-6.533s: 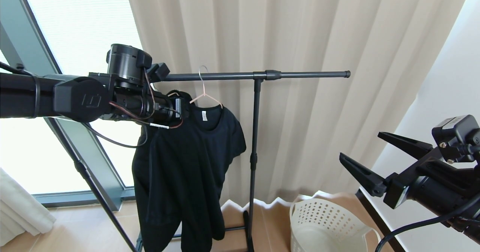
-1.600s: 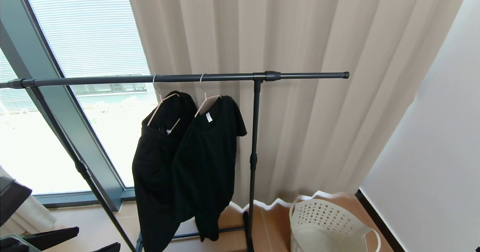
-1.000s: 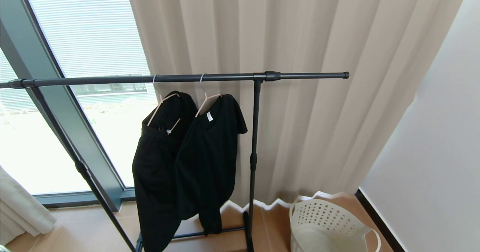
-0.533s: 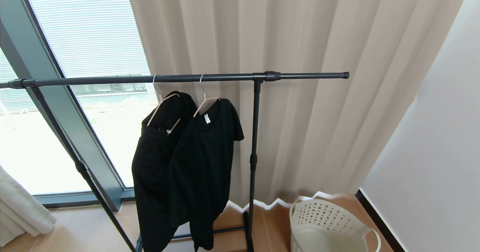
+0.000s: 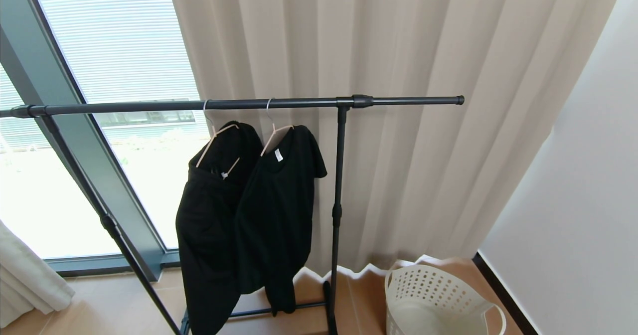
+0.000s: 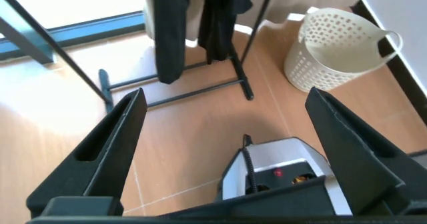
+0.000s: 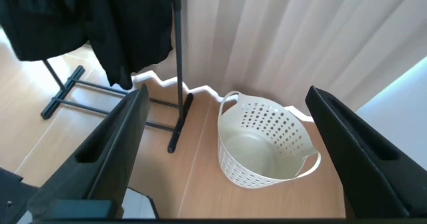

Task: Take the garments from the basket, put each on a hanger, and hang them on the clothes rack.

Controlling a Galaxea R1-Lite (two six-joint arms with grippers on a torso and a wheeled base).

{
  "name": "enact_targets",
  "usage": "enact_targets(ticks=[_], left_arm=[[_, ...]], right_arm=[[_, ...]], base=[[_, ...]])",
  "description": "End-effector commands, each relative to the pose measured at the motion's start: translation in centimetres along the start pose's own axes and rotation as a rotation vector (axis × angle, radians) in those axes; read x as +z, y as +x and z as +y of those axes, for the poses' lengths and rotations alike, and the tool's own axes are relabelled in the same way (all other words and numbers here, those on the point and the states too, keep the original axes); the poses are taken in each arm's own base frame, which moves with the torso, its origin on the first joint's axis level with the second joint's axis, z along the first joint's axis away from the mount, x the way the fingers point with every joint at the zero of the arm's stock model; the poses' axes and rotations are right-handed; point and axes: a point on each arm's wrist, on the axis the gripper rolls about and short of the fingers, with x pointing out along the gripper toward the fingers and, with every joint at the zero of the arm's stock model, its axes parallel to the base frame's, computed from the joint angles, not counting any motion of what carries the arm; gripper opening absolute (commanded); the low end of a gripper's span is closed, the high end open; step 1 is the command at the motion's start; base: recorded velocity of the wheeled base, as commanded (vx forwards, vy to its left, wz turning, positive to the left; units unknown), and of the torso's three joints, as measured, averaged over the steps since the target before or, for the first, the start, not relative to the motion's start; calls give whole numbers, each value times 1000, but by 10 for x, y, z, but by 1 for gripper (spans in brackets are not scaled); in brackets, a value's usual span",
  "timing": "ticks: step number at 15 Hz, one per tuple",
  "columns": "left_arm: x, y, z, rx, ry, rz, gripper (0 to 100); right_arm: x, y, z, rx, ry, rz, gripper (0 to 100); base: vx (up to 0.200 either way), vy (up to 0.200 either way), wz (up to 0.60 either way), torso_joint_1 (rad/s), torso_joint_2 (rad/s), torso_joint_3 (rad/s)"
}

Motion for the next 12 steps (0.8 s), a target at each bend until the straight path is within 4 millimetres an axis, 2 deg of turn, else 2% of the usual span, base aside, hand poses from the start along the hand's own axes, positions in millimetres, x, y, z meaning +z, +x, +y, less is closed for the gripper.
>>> enact_targets(ticks=[1,5,12], left_arm=[[-3,-5,1,65,-36,-71,100],[-9,-14,-1,215,-101,-194,100],[-20,-27,-4,218,-95,-394,100]], right_arm=[[-1,-3,0,-57,16,-38,100],[-2,-6,1,-160,39,-71,100],[-6,-14,5,-293,58,-173,100]], base=[[0,0,0,0,0,0],[0,0,0,0,0,0],[0,0,0,0,0,0]])
